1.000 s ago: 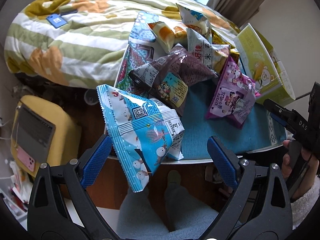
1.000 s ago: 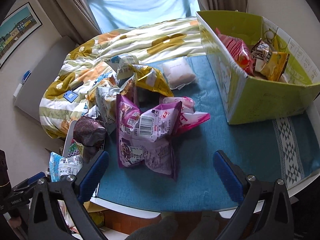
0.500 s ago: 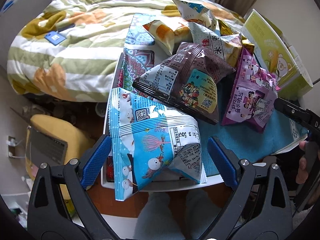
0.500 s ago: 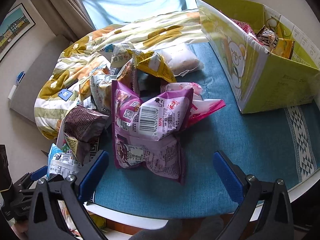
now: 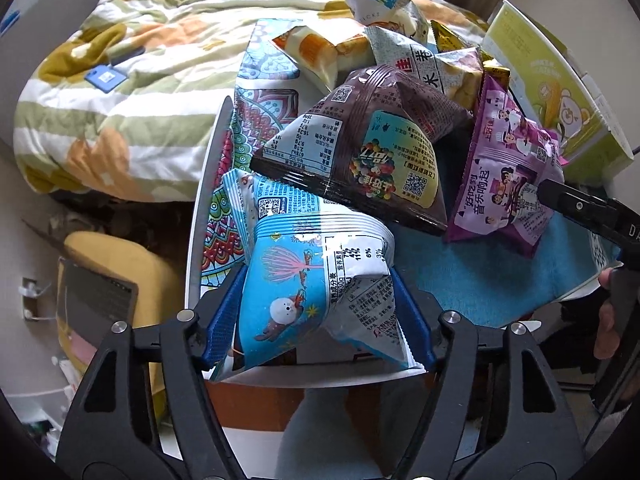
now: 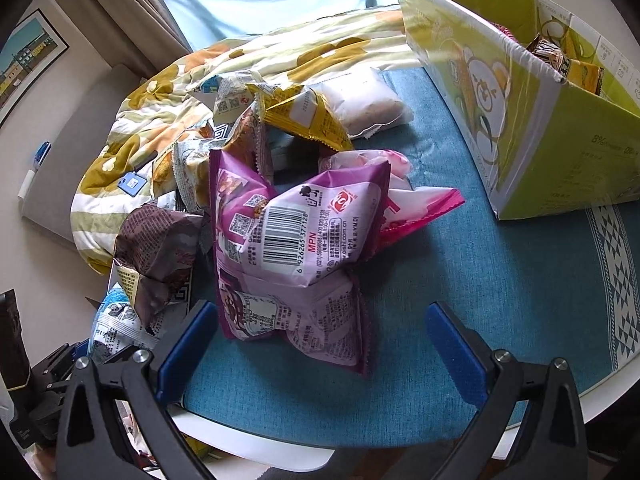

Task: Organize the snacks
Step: 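Grasp the blue-white bag with the left tool while the right tool grasps the purple MPN bag, then carry both bags over the cardboard box and open both tools to release them, then lower the left tool onto the brown bag while the right tool reaches the pink bag, then close the left tool on the brown bag while the right tool grasps the pink bag, then carry the brown and pink bags over the cardboard box with both tools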

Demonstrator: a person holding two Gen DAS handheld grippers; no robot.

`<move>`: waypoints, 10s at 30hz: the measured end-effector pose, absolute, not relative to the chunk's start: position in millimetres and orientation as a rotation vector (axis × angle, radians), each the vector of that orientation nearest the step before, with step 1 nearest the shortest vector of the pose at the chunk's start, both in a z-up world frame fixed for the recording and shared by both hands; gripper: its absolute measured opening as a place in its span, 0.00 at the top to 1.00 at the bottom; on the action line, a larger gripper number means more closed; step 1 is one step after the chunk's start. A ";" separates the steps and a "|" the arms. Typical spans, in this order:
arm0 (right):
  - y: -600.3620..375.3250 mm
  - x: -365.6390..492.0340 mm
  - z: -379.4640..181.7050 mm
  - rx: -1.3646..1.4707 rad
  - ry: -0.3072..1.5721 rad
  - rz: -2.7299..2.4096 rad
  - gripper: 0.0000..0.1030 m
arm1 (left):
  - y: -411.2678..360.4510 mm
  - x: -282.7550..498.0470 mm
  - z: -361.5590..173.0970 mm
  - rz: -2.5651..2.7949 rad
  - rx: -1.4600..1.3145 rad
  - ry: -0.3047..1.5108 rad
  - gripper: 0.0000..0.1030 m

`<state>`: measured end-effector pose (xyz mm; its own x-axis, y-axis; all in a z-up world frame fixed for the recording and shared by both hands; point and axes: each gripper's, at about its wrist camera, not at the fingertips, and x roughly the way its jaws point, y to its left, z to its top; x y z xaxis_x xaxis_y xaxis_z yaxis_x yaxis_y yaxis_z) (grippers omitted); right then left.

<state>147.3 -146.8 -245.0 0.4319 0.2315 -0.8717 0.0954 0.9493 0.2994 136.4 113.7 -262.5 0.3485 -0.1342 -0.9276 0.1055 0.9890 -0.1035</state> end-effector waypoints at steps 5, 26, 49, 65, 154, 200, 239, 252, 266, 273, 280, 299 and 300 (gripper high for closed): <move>-142.4 153.3 -250.7 0.321 1.133 0.098 0.00 | 115.2 132.6 -259.2 -0.160 -0.033 1.199 0.37; -125.6 157.5 -267.4 0.326 1.148 0.169 0.41 | 116.8 113.9 -232.0 -0.181 -0.059 1.165 0.37; -187.7 117.8 -143.0 0.262 0.936 0.236 0.44 | 23.9 104.9 -107.1 -0.212 -0.082 0.877 0.37; -365.6 129.7 -80.9 0.209 0.785 0.050 0.44 | -181.3 193.4 -76.9 -0.430 -0.050 0.773 0.37; -336.9 114.6 -58.7 0.167 0.721 0.269 0.00 | -53.0 78.1 -58.3 0.006 -0.014 0.766 0.01; -152.8 206.3 -248.1 0.062 1.054 -0.022 0.00 | 69.3 236.6 -295.4 -0.534 0.215 1.283 0.23; -171.7 186.6 -264.7 0.046 1.141 0.141 0.53 | 58.1 157.7 -239.4 -0.302 0.071 1.184 0.41; -201.6 144.0 -221.6 0.021 1.064 0.251 0.53 | -1.0 123.0 -188.3 -0.252 0.016 1.074 0.41; -291.3 120.8 -133.9 0.008 0.895 0.266 0.53 | -116.7 152.6 -110.0 -0.331 0.044 0.867 0.41; -340.5 145.1 -95.8 0.020 0.844 0.229 0.53 | -189.6 208.1 -80.9 -0.414 0.088 0.835 0.41; -379.3 195.5 -74.6 0.044 0.805 0.165 0.53 | -254.2 290.1 -82.9 -0.487 0.112 0.859 0.41; -458.4 328.7 -110.7 0.202 0.922 -0.005 0.53 | -329.6 431.5 -164.1 -0.545 0.169 1.077 0.05; -460.2 330.8 -112.4 0.207 0.929 -0.010 0.53 | -324.8 429.0 -161.7 -0.554 0.153 1.069 0.05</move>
